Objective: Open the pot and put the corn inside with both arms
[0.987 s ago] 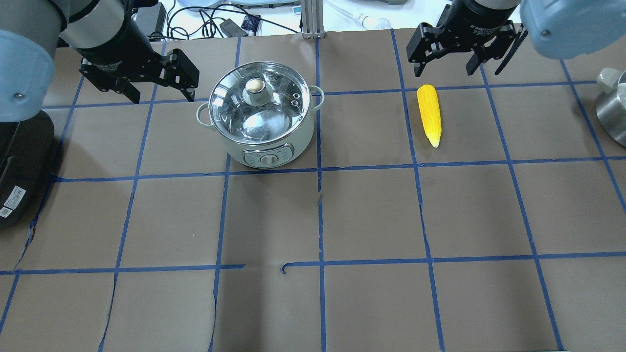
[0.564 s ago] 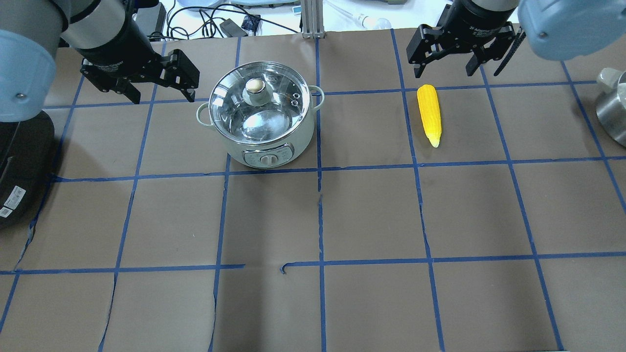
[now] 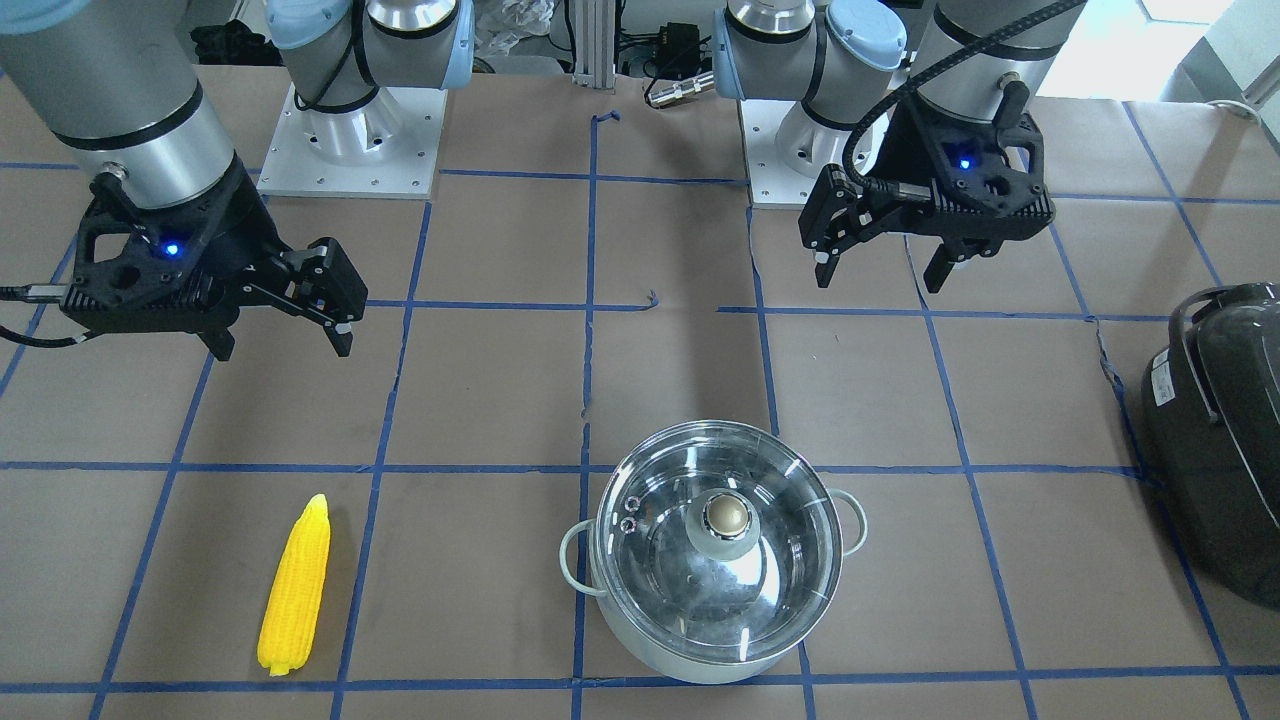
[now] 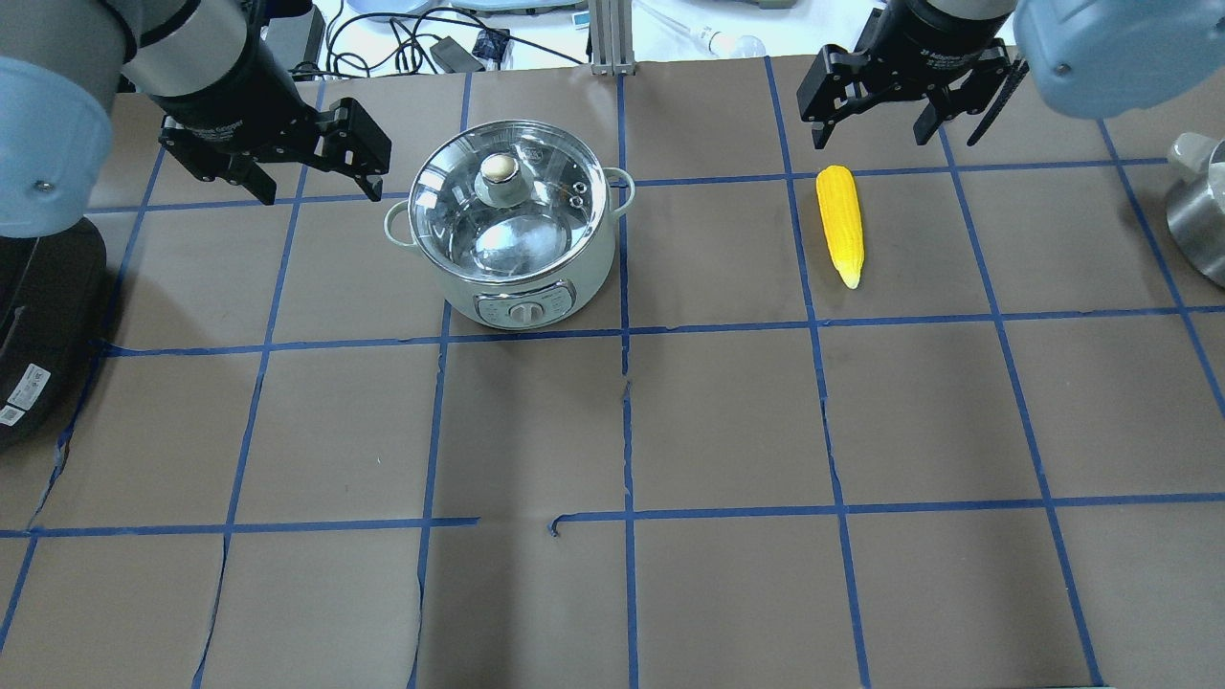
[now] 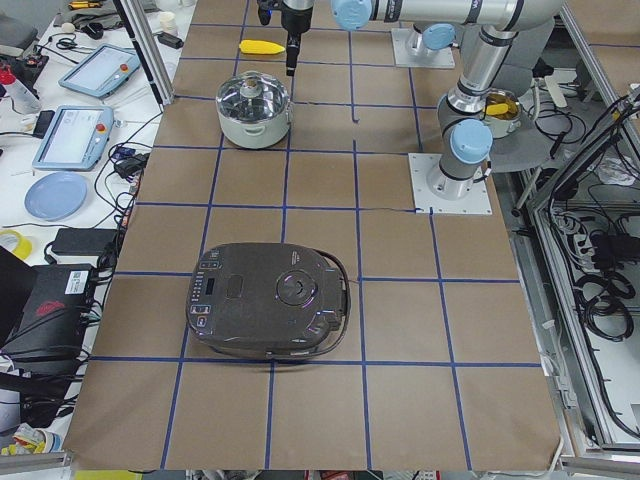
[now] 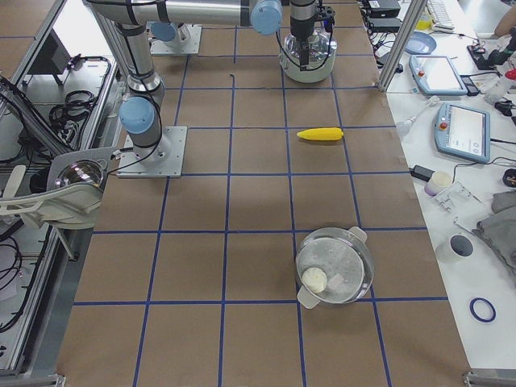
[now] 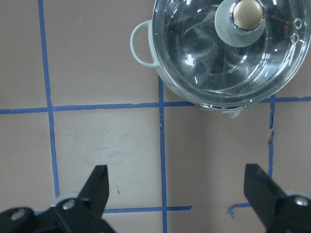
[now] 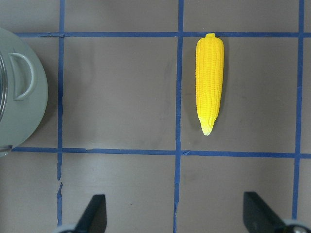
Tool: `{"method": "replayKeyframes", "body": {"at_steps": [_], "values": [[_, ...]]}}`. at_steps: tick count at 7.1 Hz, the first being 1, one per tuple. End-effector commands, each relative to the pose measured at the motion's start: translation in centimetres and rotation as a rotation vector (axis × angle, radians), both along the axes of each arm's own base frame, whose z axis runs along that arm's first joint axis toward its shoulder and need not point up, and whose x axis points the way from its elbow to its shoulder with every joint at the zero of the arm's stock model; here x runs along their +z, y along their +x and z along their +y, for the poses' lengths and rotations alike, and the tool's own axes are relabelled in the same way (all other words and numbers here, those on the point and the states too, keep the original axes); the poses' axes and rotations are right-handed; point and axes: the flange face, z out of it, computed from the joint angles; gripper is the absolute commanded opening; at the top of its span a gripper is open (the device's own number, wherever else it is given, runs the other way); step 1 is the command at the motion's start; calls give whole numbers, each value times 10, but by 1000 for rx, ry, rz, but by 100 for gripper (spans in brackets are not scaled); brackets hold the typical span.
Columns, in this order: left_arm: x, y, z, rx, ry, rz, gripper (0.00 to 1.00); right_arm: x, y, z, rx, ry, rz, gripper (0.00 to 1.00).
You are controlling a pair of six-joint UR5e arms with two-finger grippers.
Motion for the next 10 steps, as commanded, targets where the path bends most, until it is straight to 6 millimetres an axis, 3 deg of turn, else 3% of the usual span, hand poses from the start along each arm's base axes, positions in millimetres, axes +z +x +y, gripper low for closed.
{"method": "replayKeyframes", "body": {"at_steps": [1, 2, 3, 6, 7, 10], "values": [[-8, 0, -10, 14, 15, 2, 100, 3, -1, -4, -1, -19, 2, 100], [-16, 0, -18, 40, 28, 7, 100, -4, -2, -10, -4, -8, -1, 100], [-18, -1, -29, 85, 33, 11, 100, -24, -3, -34, -3, -37, -9, 100], [-34, -7, -63, 127, 52, 14, 100, -117, -15, -97, -10, -30, 2, 100], [-44, -14, -71, 138, 43, 17, 100, -155, -24, -121, -5, -37, 7, 100], [-82, -51, -94, 149, 24, 20, 100, -209, -54, -152, -37, -16, 7, 100]]}}
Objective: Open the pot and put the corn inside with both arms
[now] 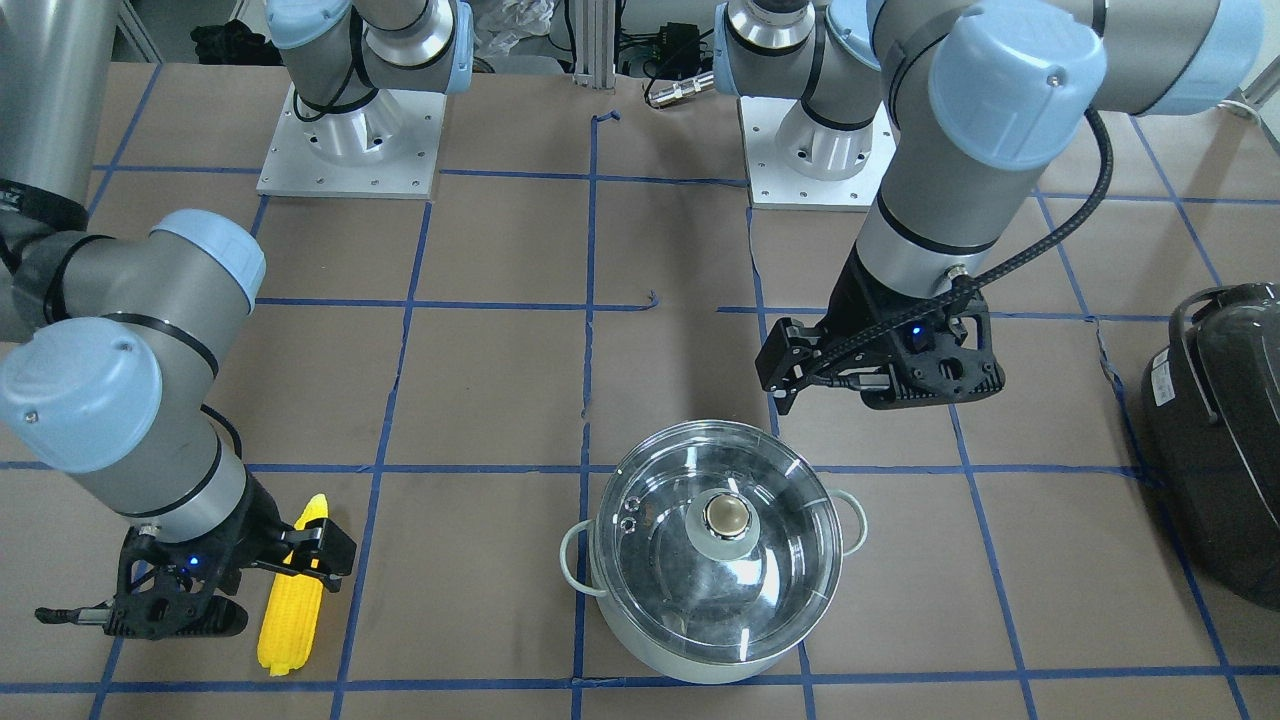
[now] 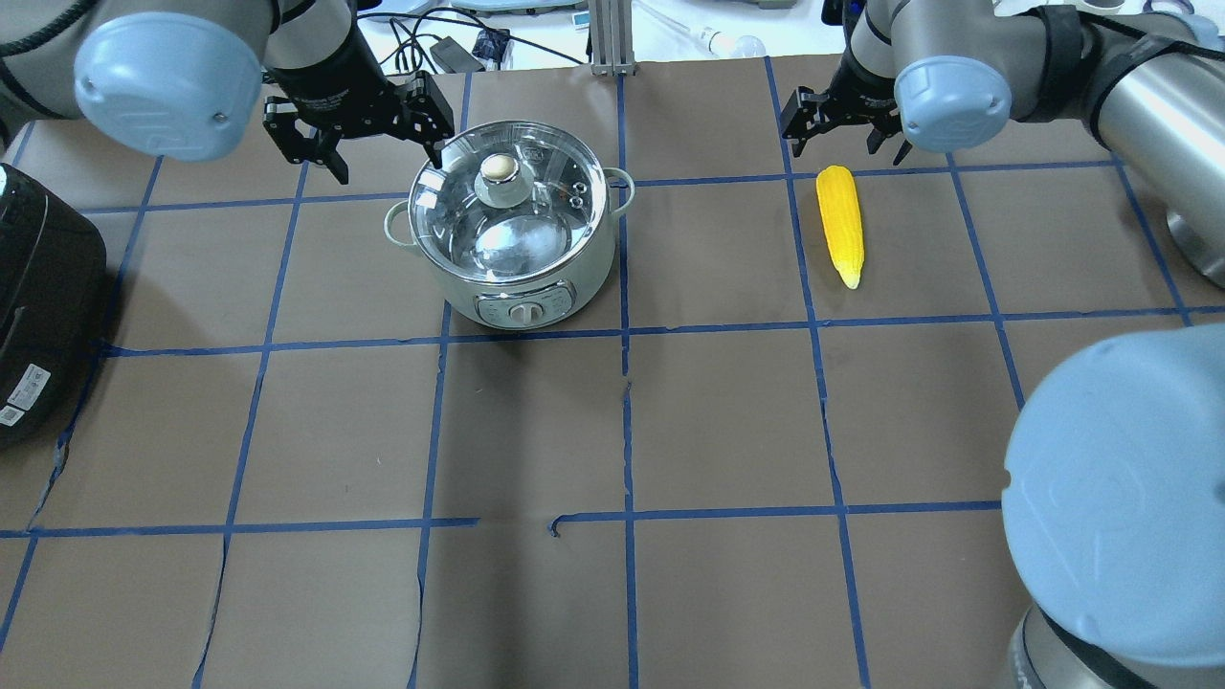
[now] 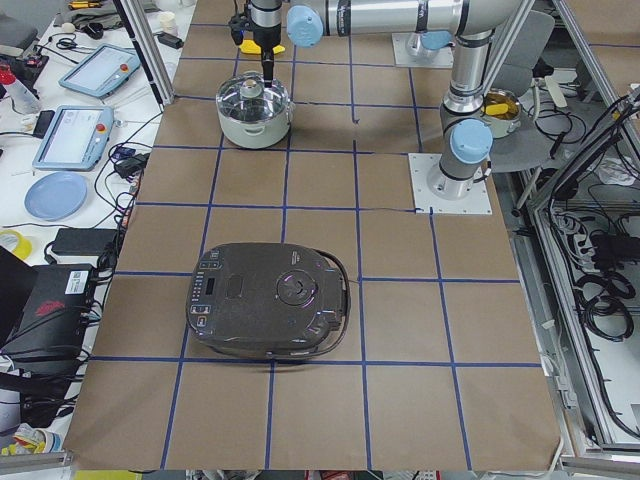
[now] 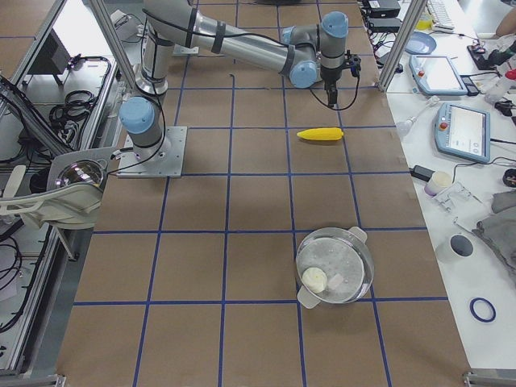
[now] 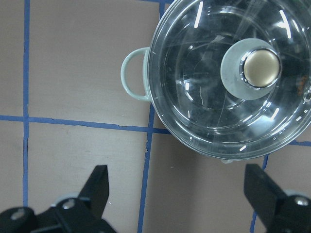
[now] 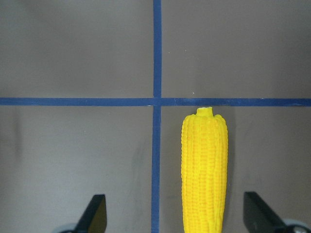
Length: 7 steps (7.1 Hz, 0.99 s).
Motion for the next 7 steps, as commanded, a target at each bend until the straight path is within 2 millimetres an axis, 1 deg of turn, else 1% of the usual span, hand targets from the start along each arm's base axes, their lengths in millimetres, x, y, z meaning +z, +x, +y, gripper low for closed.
{"method": "replayKeyframes", "body": {"at_steps": [1, 2, 3, 4, 5, 6, 7], "values": [[-27, -25, -16, 4, -26, 3, 100, -38, -15, -14, -18, 19, 1, 100], [-34, -38, -15, -1, -18, -2, 100, -63, -17, -17, -18, 29, 0, 100], [-42, -42, -21, 8, -31, 1, 100, -78, -18, -18, 8, 49, 2, 99], [-50, -43, -26, 10, -36, 2, 100, -94, -18, -11, 8, 79, 1, 99], [-58, -47, -32, 17, -46, 7, 100, -103, -25, -6, 0, 102, 49, 97], [-65, -53, -33, 13, -43, 5, 100, -103, -25, -6, -1, 101, 53, 80], [-71, -68, -34, 14, -67, 13, 100, -107, -26, -6, 2, 100, 58, 61]]}}
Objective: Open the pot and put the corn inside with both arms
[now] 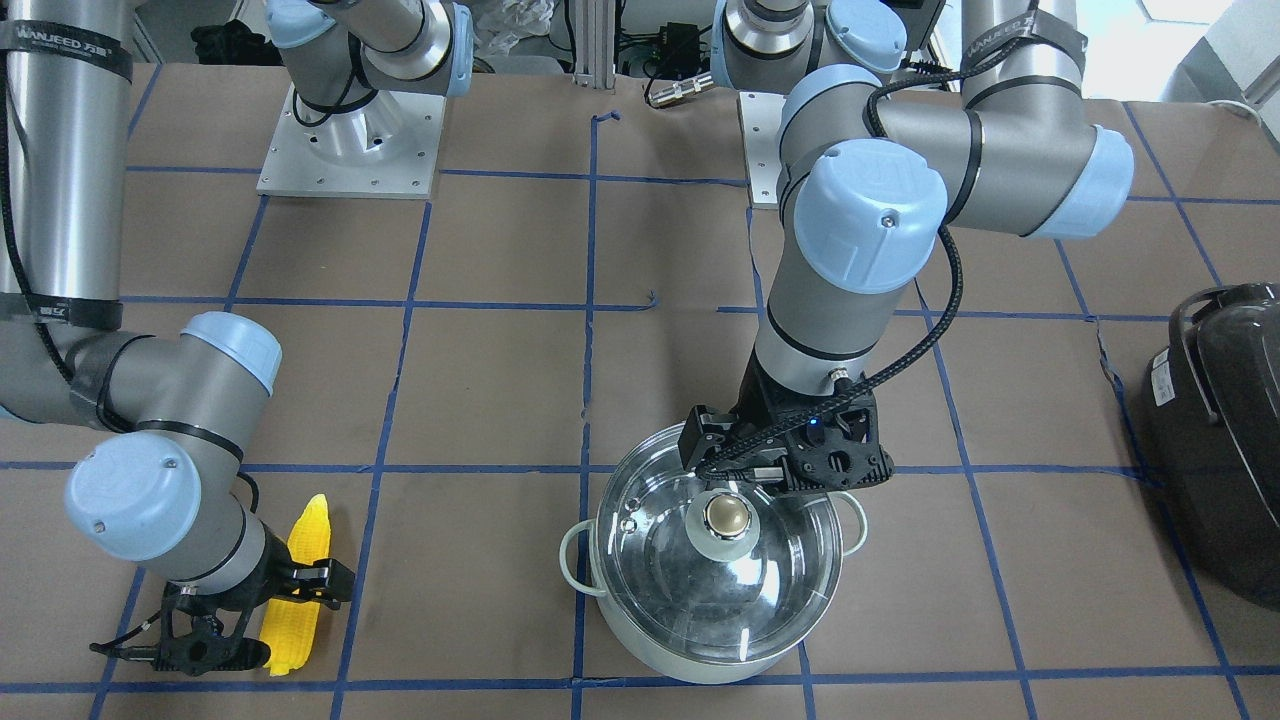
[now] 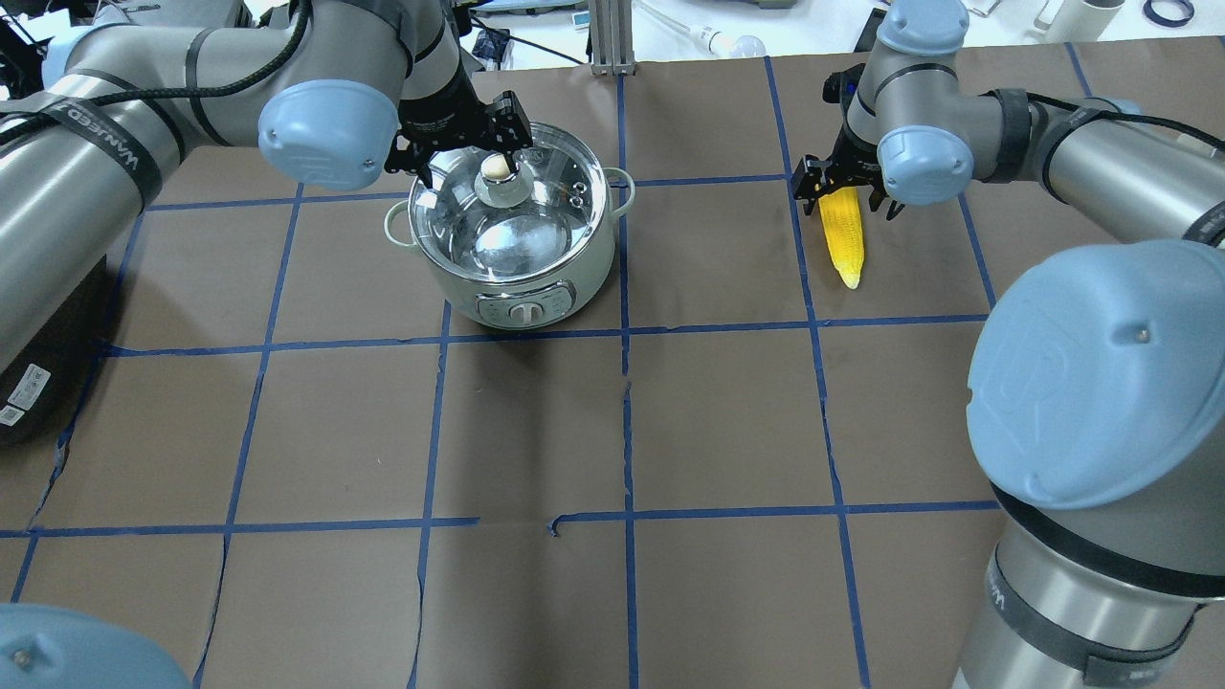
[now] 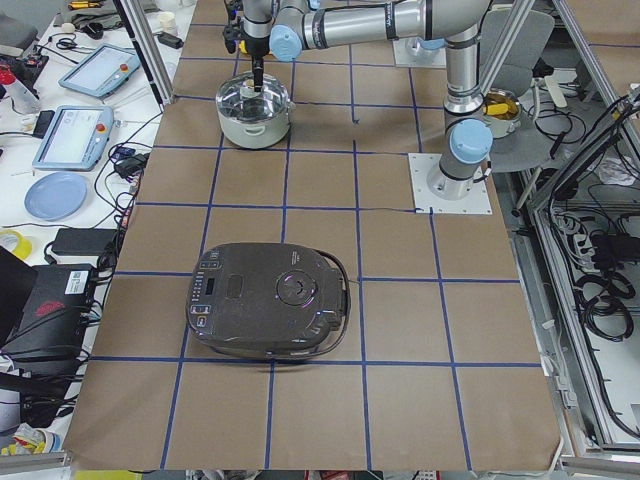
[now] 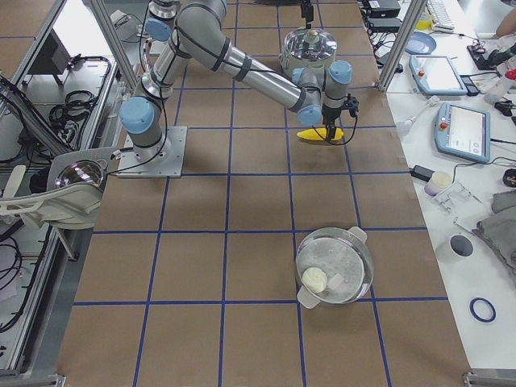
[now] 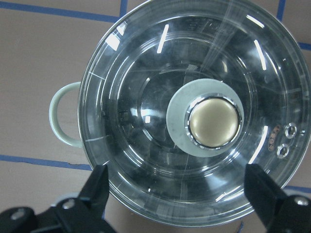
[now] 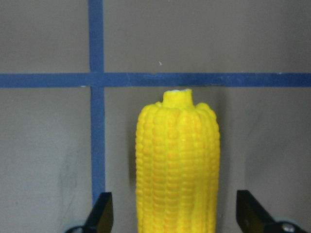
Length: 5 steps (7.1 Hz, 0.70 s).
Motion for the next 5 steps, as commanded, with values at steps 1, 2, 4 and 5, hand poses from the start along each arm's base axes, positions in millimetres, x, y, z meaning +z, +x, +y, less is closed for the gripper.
{"method": "replayKeyframes", "body": {"at_steps": [1, 2, 4, 5], "values": [[-14, -19, -4, -3, -23, 7, 100, -10, -1, -1, -1, 2, 2, 45], [-18, -20, -6, -10, -26, 7, 100, 5, -1, -6, 2, -25, 3, 30], [-23, -26, -6, -22, -22, 6, 94, 30, -2, -15, 20, -71, 6, 0], [-24, -26, -6, -29, -20, 5, 91, 57, 0, -18, 25, -106, -7, 0]]}}
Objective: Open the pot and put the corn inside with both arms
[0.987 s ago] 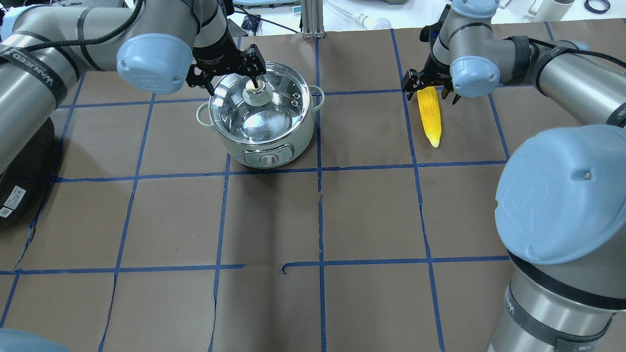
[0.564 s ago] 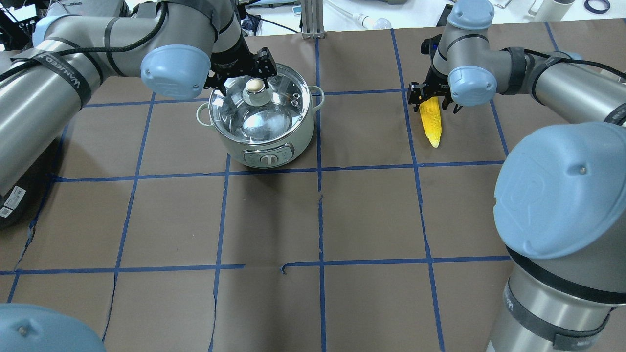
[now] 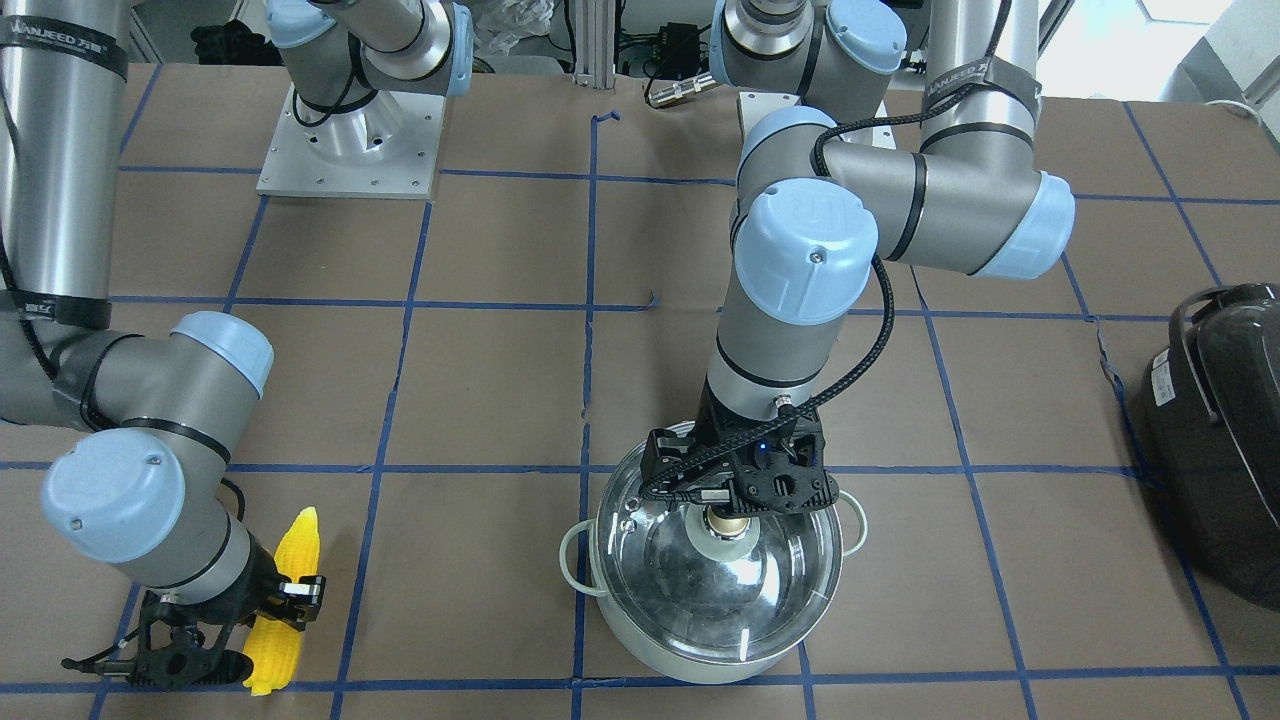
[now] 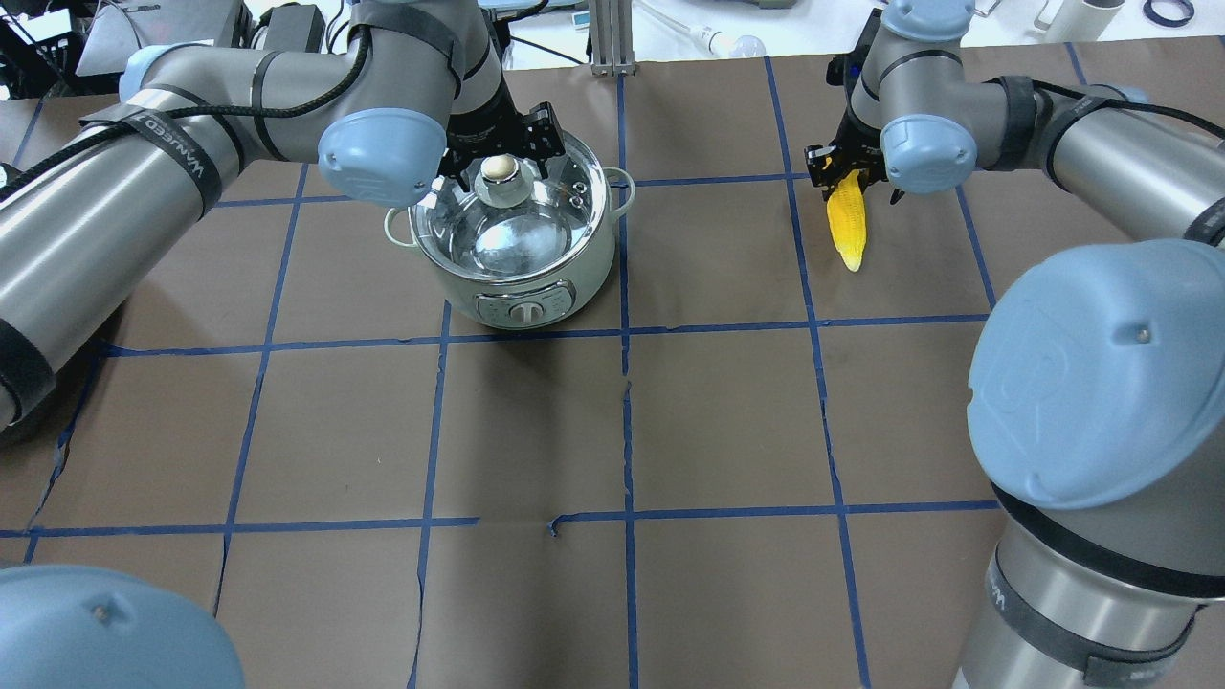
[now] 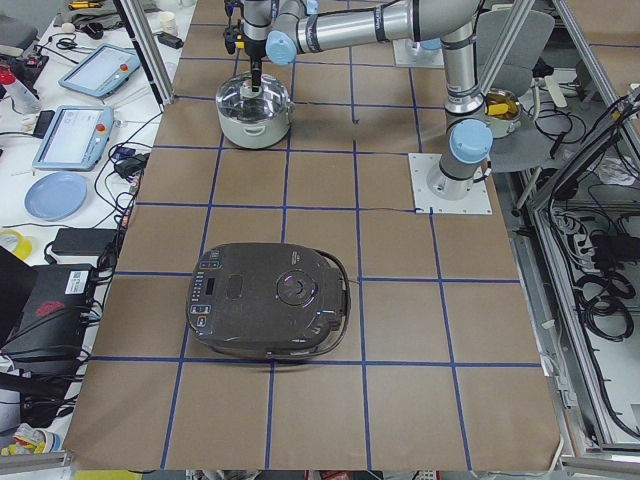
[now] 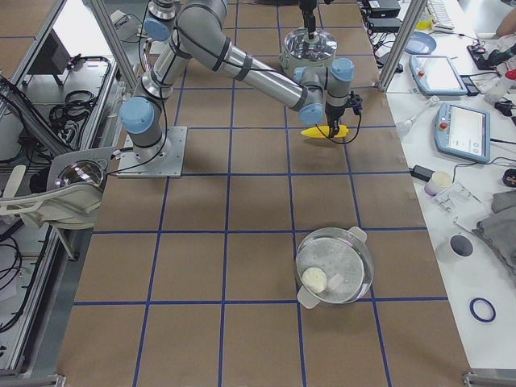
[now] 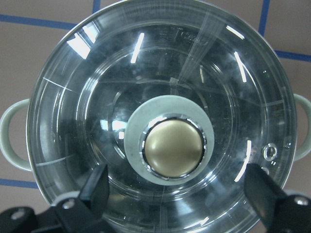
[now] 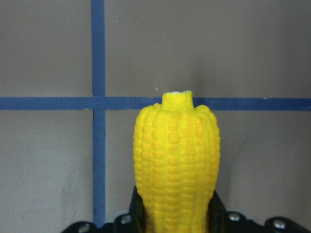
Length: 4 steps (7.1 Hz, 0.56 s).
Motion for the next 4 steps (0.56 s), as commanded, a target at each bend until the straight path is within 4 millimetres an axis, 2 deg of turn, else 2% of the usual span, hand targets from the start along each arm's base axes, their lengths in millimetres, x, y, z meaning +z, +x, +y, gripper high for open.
{"method": "replayKeyframes", "body": {"at_steps": [1, 3, 4], "values": [[-1, -1, -1, -11, -2, -2, 82, 35, 3, -3, 13, -41, -24, 0], [-3, -1, -1, -11, -5, -2, 57, 72, 13, 4, 22, -71, -45, 0], [-1, -1, -1, -10, -9, -1, 57, 86, 20, 5, 28, -90, -48, 0]]}}
